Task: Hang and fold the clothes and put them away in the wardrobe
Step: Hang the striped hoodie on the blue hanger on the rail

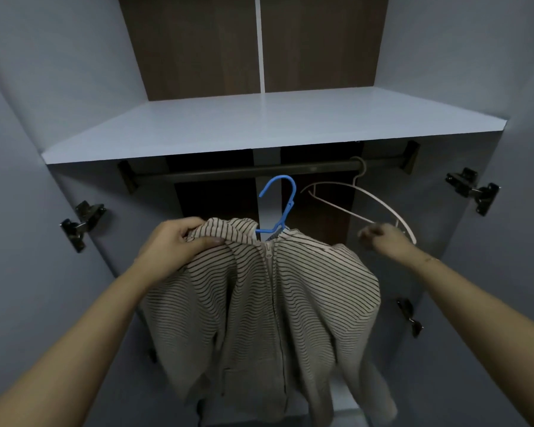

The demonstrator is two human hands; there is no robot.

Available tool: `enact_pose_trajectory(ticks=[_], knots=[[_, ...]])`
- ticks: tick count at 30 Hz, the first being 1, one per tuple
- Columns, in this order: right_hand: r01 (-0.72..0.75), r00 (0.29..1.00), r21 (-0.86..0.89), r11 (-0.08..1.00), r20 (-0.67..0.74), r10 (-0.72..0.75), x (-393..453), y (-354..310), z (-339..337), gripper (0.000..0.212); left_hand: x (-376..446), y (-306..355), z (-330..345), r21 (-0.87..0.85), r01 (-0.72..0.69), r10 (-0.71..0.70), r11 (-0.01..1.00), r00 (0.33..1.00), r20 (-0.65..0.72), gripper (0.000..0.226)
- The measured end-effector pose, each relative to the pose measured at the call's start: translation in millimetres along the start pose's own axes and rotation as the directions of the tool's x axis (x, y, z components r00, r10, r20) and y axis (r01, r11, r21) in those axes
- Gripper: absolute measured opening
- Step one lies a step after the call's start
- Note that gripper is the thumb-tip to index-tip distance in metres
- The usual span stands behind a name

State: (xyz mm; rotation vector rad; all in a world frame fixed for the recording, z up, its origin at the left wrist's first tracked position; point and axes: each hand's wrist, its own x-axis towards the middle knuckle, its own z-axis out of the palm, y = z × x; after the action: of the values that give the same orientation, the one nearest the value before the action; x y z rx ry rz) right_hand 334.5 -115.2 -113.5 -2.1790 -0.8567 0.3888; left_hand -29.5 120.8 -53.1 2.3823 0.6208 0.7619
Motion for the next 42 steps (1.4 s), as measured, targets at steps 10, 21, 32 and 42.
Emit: enact_pose_trajectory(ticks=[10,21,32,42], knots=[[0.414,0.892,0.390,0.822,0.009,-0.453,-79,-113,52,0.046,13,39,36,0.064,-0.044,0.036,0.997,0.992,0.119,0.036],[0.385,0.922,0.227,0.894,-0.144,-0.360,-82,-124,48,0.055,-69,-1,111,-0.240,0.539,-0.574,0.807,0.812,-0.106,0.067],[0.167,0.893,0.243,0.955,0.372,-0.251,-81,-98,25,0.032,-53,18,103,-0.598,0.515,-0.549,0.614,0.823,0.146,0.025],[0.226,0.818,0.021,0.974,0.539,-0.201,-69,-51,21,0.030,-37,-49,15,0.311,0.263,-0.251,0.913,0.965,-0.081,0.023]])
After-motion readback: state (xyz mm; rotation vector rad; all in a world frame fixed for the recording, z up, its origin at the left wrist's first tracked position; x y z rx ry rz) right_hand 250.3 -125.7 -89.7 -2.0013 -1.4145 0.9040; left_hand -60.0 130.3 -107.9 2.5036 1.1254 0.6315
